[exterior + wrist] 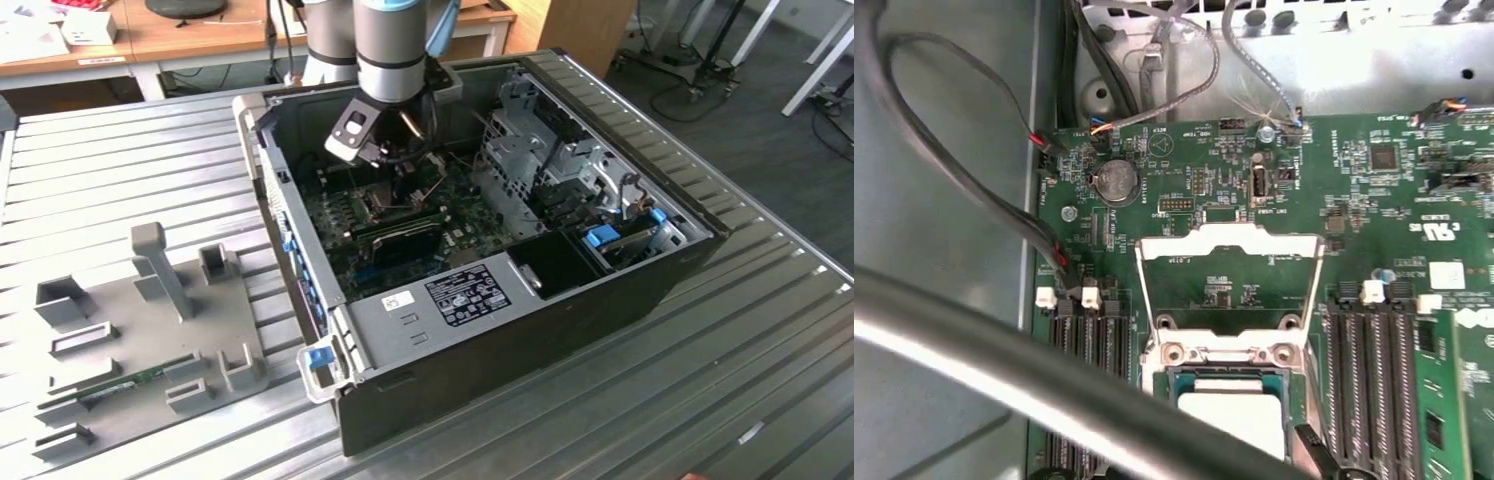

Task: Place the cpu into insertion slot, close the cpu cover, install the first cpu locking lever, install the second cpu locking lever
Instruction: 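Place the cpu into insertion slot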

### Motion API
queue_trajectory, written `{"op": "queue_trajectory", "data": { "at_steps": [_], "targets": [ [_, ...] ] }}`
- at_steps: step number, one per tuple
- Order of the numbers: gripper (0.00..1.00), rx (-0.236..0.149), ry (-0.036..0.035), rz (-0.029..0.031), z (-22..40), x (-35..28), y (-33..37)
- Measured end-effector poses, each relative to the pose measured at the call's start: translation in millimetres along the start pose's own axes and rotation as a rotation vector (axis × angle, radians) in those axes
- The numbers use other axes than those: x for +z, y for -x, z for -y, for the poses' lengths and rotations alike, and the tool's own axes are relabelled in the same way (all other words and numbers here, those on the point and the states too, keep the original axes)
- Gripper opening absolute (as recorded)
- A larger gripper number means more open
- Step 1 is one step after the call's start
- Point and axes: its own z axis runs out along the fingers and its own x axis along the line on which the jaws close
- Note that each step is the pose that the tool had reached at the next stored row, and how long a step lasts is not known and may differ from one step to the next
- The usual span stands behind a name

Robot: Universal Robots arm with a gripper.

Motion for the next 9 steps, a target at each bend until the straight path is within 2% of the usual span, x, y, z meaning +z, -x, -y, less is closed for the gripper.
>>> {"op": "queue_trajectory", "data": {
  "at_steps": [5,9],
  "targets": [
    [0.61,0.0,0.0,0.0,-0.8,-10.1,-0.4],
    [0.61,0.0,0.0002,-0.0002,-0.9,-11.3,-0.5]
  ]
}}
